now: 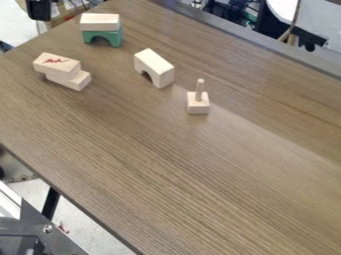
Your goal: Take the rectangular block off of the green object and stack it on top of the other two rectangles
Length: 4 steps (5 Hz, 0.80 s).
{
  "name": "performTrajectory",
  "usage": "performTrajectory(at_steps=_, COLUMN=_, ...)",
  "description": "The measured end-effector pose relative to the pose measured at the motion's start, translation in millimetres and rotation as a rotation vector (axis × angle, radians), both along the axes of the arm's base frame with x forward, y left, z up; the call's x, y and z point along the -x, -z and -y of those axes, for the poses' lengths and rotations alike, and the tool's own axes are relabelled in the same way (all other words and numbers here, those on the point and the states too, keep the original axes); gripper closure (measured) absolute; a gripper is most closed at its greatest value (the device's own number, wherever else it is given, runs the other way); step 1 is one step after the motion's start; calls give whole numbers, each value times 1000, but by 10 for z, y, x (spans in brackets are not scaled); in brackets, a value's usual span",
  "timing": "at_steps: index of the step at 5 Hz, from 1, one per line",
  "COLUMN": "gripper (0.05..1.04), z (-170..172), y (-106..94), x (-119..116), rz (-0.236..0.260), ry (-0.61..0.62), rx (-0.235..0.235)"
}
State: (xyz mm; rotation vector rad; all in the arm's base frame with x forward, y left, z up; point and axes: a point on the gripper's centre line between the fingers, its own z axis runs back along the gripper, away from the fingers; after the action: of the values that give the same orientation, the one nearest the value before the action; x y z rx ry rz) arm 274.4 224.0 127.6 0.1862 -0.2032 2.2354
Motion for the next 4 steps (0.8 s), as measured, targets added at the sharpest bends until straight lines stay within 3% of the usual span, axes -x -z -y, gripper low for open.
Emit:
performTrajectory(at_steps=1, gripper=83, z=21, y=154, x=20, rz=-37, ry=-1, rx=30)
performTrajectory(at_steps=2, gripper=83, z=99, y=168, x=-59, rz=-6, ry=12, rx=59)
performTrajectory(at_steps=4, gripper=83, z=255, y=145, x=-428, rz=80, ry=10, rx=67)
